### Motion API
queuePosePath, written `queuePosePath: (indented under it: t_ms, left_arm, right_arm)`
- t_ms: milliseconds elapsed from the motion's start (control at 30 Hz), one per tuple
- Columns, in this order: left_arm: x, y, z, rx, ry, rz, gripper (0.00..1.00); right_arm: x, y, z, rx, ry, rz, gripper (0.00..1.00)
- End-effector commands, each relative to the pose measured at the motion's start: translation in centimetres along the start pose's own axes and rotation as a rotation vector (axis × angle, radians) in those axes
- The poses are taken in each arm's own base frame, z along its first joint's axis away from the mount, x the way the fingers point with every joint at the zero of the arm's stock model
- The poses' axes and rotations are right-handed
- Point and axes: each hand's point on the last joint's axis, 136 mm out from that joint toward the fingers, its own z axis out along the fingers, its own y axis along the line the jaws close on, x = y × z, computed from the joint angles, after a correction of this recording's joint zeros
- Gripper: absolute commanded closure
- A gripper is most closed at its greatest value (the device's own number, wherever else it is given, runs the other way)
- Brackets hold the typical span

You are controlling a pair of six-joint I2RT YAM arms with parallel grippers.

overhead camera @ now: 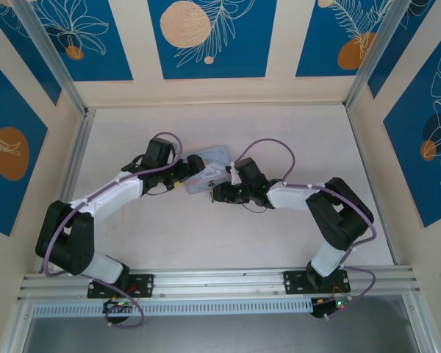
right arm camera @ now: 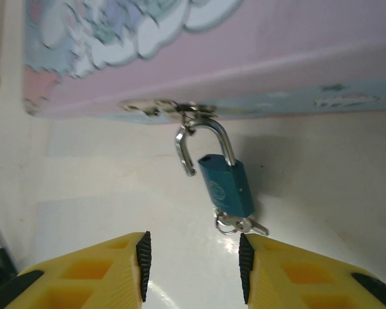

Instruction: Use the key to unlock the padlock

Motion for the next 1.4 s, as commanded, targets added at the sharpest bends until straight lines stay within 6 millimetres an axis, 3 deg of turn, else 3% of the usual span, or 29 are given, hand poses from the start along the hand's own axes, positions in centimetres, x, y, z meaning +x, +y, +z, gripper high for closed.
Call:
queuePosePath:
  t_ms: [0,300,700,1133,1233,1300,1367]
  left_arm:
    - [-1.0,-0.3,-0.5,0.008,-0.004,0.010,0.01]
    - [-1.5,0.2,-0.4,0.004,-0.003,-0.004,0.01]
    - [-1.4,0.6,0.5,0.000,0.010,-0.021,0.01]
    - [-2.1,1.5,0.6,-0.025,-0.005,-0.031,0.01]
    - [-2.4,2.1,0.4,-0.065,-0.018,-0.023,0.01]
    - [-2.6,2.7,0.2,-0.106,-0.027,-0.012,0.01]
    - [-2.8,3.4,0.1,-0.151,-0.035,0.006,0.01]
  right_arm:
    - [0.1,-0.8,1.0,0.060,0.006,-0.059,0.59]
    - [0.2,-1.8,2.0,0.124,0.000,-0.111,0.59]
    - [-0.6,-0.9,3.3,0.084,-0.015,-0.137,0.61]
    - [0.5,-1.8,3.3,0.107,0.007,-0.115,0.77]
    - [0.8,-2.0,3.1,0.112,0.011,-0.104,0.85]
    - [0.9,-2.2,2.9,0.119,0.012,-0.095,0.98]
    - [0.9,-2.3,2.8,0.124,0.013,-0.087,1.00]
